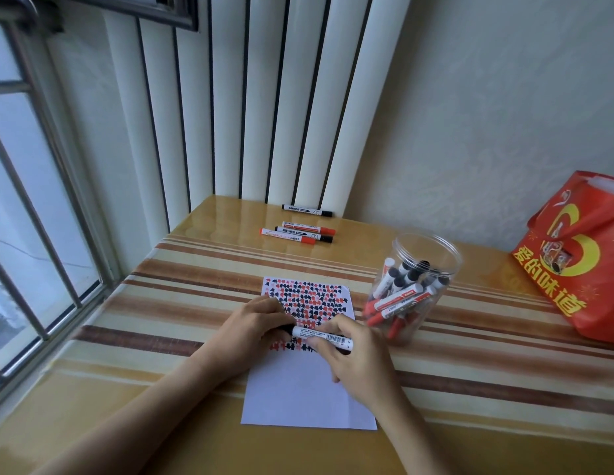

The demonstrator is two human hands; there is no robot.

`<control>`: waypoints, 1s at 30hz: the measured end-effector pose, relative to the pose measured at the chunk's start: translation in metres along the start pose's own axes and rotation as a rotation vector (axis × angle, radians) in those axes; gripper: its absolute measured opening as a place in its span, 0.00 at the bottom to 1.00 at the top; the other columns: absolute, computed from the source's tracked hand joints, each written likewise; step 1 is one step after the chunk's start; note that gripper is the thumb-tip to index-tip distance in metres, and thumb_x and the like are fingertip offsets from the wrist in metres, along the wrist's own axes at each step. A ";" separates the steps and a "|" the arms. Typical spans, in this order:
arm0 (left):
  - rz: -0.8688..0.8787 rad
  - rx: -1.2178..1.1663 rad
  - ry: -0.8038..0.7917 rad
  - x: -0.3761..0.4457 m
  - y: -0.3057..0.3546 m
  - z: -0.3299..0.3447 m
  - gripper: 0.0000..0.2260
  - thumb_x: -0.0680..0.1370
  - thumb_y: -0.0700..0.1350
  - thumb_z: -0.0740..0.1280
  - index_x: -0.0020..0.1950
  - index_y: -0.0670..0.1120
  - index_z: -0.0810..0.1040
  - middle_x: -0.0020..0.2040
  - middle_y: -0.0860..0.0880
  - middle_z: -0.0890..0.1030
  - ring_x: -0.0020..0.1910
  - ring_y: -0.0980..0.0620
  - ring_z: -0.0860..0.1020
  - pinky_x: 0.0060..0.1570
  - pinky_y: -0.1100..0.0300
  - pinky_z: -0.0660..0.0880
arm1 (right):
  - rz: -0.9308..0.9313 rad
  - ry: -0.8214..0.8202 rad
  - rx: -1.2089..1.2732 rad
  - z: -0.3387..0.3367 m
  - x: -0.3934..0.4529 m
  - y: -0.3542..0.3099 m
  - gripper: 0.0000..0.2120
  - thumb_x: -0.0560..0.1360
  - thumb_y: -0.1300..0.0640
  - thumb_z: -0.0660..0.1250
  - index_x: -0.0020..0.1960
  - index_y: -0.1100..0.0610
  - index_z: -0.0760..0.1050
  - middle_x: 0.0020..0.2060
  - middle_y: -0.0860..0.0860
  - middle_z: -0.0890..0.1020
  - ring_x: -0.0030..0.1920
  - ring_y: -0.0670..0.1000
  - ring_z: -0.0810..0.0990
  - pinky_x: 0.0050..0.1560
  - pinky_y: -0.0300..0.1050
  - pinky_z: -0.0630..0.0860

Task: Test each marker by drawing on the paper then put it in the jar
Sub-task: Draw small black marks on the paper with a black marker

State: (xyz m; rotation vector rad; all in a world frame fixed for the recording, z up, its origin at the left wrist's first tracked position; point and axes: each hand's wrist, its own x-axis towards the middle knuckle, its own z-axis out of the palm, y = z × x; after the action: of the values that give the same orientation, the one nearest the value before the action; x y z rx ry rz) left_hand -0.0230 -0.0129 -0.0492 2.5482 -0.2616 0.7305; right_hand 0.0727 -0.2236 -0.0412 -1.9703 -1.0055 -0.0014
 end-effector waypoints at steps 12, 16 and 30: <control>-0.191 -0.054 0.047 -0.002 -0.008 0.003 0.15 0.83 0.60 0.59 0.65 0.57 0.78 0.56 0.62 0.79 0.55 0.64 0.76 0.55 0.62 0.72 | -0.168 0.279 0.188 -0.049 0.018 -0.052 0.04 0.82 0.59 0.70 0.52 0.52 0.76 0.37 0.48 0.83 0.36 0.51 0.85 0.30 0.48 0.79; -0.243 0.083 0.040 -0.003 -0.022 0.002 0.13 0.82 0.52 0.63 0.66 0.55 0.80 0.65 0.55 0.79 0.65 0.56 0.76 0.65 0.50 0.73 | -0.360 0.610 -0.080 -0.104 0.034 -0.072 0.03 0.84 0.58 0.67 0.58 0.56 0.76 0.48 0.47 0.84 0.44 0.45 0.86 0.38 0.44 0.81; -0.337 0.218 -0.185 -0.010 -0.029 0.000 0.22 0.81 0.62 0.58 0.75 0.64 0.66 0.77 0.60 0.64 0.78 0.61 0.57 0.78 0.53 0.47 | 0.080 0.068 -0.700 -0.140 0.078 -0.041 0.21 0.88 0.47 0.51 0.51 0.56 0.79 0.38 0.51 0.80 0.45 0.60 0.80 0.46 0.50 0.67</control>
State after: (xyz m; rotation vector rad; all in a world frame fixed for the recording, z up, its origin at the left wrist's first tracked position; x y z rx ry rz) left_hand -0.0221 0.0126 -0.0659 2.7702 0.1972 0.4144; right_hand 0.1493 -0.2626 0.1004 -2.6167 -0.9557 -0.4246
